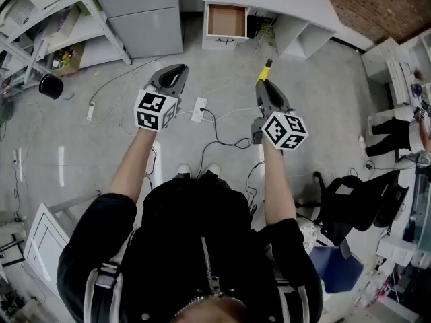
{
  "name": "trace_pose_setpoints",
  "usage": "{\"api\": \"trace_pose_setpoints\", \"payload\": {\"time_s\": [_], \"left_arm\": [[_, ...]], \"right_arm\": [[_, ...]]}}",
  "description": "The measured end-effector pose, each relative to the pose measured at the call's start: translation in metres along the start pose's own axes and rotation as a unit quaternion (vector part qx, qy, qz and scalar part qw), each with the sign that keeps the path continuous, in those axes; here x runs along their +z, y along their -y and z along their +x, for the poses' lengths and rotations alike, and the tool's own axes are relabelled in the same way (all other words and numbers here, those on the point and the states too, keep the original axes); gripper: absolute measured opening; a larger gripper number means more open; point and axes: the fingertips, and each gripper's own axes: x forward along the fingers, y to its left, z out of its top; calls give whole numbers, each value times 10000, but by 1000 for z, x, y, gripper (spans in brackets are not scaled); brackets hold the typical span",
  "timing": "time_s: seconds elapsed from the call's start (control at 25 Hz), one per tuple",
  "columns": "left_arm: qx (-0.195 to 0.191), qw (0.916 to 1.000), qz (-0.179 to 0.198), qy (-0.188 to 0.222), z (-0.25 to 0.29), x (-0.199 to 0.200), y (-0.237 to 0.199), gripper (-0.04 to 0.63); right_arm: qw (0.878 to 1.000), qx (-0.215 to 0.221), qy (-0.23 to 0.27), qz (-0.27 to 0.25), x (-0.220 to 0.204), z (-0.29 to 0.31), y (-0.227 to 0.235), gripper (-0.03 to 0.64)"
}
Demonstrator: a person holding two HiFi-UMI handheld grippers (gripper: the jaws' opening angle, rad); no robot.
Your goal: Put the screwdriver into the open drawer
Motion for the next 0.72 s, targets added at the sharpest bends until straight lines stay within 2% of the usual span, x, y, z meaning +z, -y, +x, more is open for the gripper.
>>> {"api": "trace_pose_setpoints", "payload": {"time_s": [0.72], "left_arm": [[261,9993,-179,-221,20,-26,25,40]], "right_arm": [[9989,446,-112,132,-3,5,27,74]]}}
